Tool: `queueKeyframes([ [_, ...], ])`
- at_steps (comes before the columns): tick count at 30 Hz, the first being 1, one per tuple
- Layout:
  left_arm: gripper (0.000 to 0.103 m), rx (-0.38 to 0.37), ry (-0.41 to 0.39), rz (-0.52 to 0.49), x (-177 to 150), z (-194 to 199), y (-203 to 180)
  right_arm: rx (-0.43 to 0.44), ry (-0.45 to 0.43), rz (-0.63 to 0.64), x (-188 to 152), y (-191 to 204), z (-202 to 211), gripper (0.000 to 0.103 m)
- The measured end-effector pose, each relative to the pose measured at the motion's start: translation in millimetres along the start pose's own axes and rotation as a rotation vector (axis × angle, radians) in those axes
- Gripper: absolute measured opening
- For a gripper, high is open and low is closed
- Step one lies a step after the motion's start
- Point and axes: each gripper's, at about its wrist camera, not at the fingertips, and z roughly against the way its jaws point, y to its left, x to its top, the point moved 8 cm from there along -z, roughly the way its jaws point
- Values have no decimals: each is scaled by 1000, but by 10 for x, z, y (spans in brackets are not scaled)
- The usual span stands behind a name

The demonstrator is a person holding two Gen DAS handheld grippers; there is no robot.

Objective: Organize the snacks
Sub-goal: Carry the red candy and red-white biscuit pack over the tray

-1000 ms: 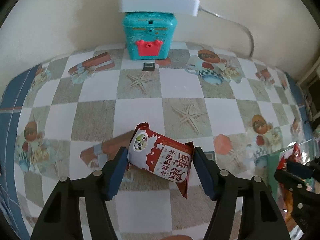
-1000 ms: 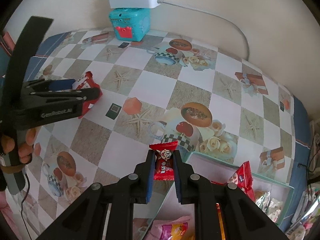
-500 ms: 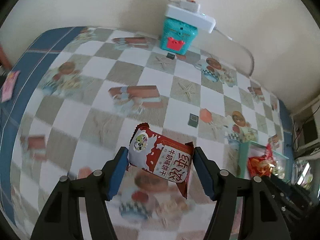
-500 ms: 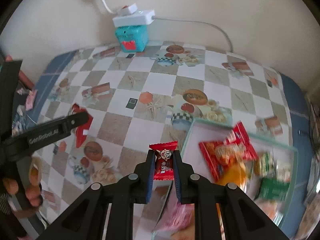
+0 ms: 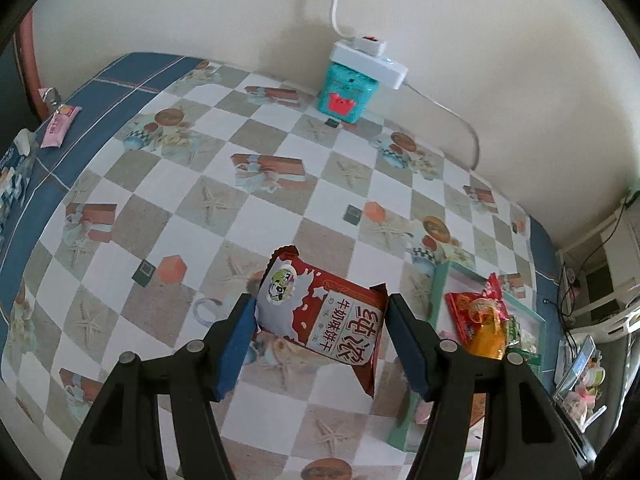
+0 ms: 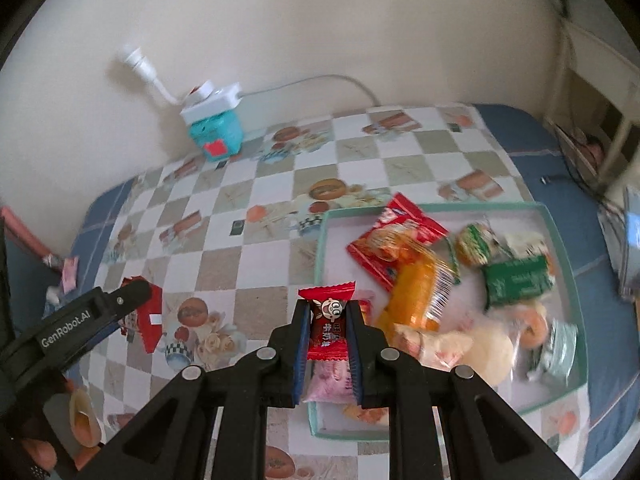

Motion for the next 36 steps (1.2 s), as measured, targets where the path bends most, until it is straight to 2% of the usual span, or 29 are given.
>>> queueKeyframes([
  [8,67,-56,0,-87,-93,-62,-443,-77,-43,-121,75,-646,36,19],
  [15,68,-153,12,-258,-311,-63,-1208,-147,-69,-246,68,-1314,135,19],
  [20,68,-183,16,-328,-408,-139,-1573,-175,-68,-311,19,-1649,143,19],
  [26,68,-220,54,-347,-486,-349,-1815,-156,-72,-326,30,-1735,67,19],
  [29,68,-221,58,-354,-491,-444,-1885,-145,-42,-322,-26,-1720,-69,19],
  [36,68,-224,87,-334,-496,-657,-1903,-120,-35,-292,-3,-1613,-235,19],
])
